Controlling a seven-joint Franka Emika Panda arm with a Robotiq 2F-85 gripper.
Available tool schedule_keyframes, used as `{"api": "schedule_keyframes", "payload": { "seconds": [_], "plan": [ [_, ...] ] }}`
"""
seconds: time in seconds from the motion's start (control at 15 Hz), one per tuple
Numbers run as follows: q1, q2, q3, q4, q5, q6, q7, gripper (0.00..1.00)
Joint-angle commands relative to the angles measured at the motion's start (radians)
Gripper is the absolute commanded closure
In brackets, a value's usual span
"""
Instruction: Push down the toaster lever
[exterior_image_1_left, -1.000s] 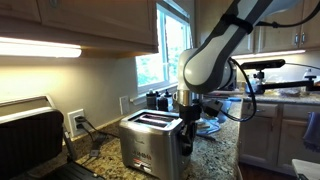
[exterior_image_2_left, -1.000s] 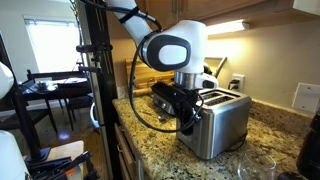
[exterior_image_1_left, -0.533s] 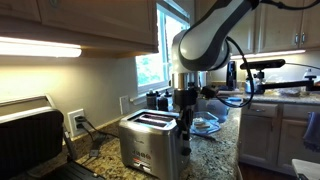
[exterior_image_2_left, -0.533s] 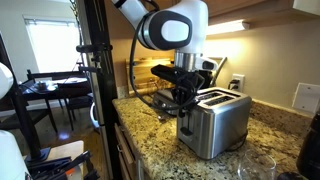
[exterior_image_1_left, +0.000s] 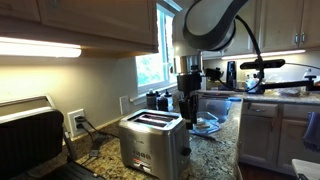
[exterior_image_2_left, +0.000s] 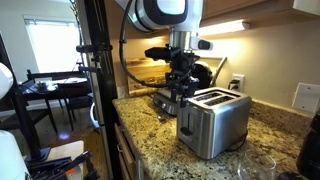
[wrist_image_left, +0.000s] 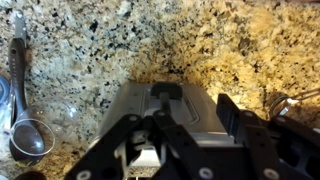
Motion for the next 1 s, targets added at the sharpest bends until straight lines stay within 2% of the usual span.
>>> {"api": "schedule_keyframes", "payload": {
  "seconds": [0.0, 0.13, 0.2, 0.6, 0.67, 0.93],
  "plan": [
    [0.0, -0.1, -0.003, -0.046, -0.033, -0.065, 0.045, 0.16],
    [-0.001, -0.127, -0.004, -0.053, -0.032, -0.088, 0.049, 0.03],
    [-0.001, -0.141, -0.005, -0.058, -0.03, -0.1, 0.048, 0.0],
    [0.0, -0.173, -0.005, -0.065, -0.029, -0.126, 0.051, 0.0],
    [0.007, -0.119, -0.01, -0.027, -0.013, -0.105, 0.024, 0.0],
    [0.007, -0.125, -0.01, -0.034, -0.013, -0.105, 0.024, 0.0]
  ]
}}
